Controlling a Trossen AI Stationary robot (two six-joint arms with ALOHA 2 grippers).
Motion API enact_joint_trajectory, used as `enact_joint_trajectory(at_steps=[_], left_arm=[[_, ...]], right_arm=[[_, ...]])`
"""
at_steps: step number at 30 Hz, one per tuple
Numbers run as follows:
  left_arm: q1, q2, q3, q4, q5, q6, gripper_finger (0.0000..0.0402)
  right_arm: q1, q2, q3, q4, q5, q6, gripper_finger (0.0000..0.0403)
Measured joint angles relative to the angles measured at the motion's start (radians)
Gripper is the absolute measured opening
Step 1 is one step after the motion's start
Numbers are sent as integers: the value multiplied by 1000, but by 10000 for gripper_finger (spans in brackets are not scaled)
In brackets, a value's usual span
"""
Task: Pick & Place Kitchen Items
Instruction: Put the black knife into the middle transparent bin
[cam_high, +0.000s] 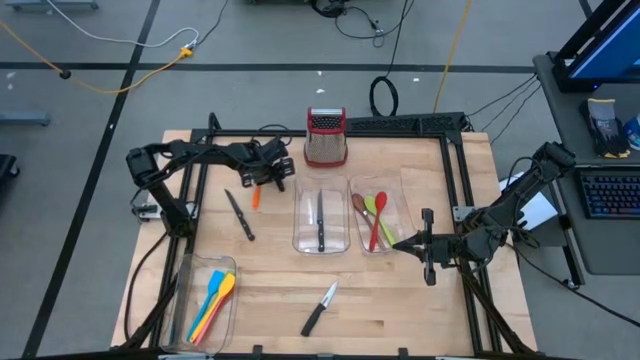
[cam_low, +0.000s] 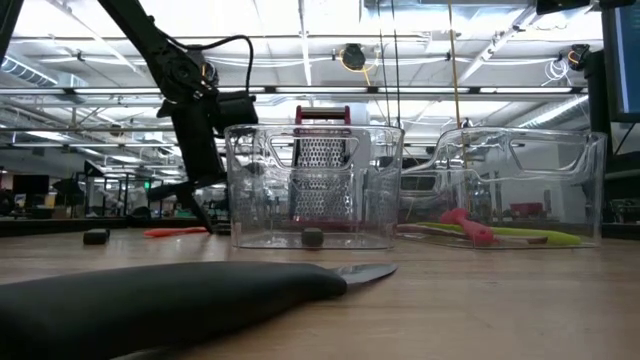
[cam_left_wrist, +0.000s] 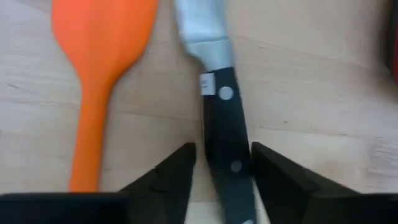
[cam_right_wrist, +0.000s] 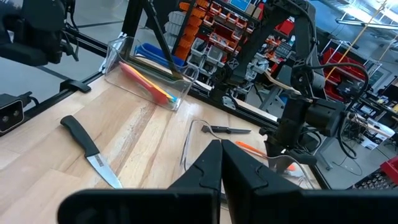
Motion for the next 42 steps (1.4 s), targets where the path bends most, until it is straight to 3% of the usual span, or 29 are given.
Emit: enact_joint_trajectory(at_steps=[6,15,24,34,42], left_arm=[[-1,-2,-1,-8,5,2,67],[-13,-53,-8,-13,-16,6,66],[-38,-182,-14,-163,-51,-24,66],[-91,-438,-11,-121,-110,53,66],[-271,-608,-8,-57,-100,123,66]], right_arm=[[0,0,0,0,0,8,0],[0,0,0,0,0,8,0],[0,0,0,0,0,27,0],[0,0,0,26,0,27,0],[0,0,0,33,0,26,0]])
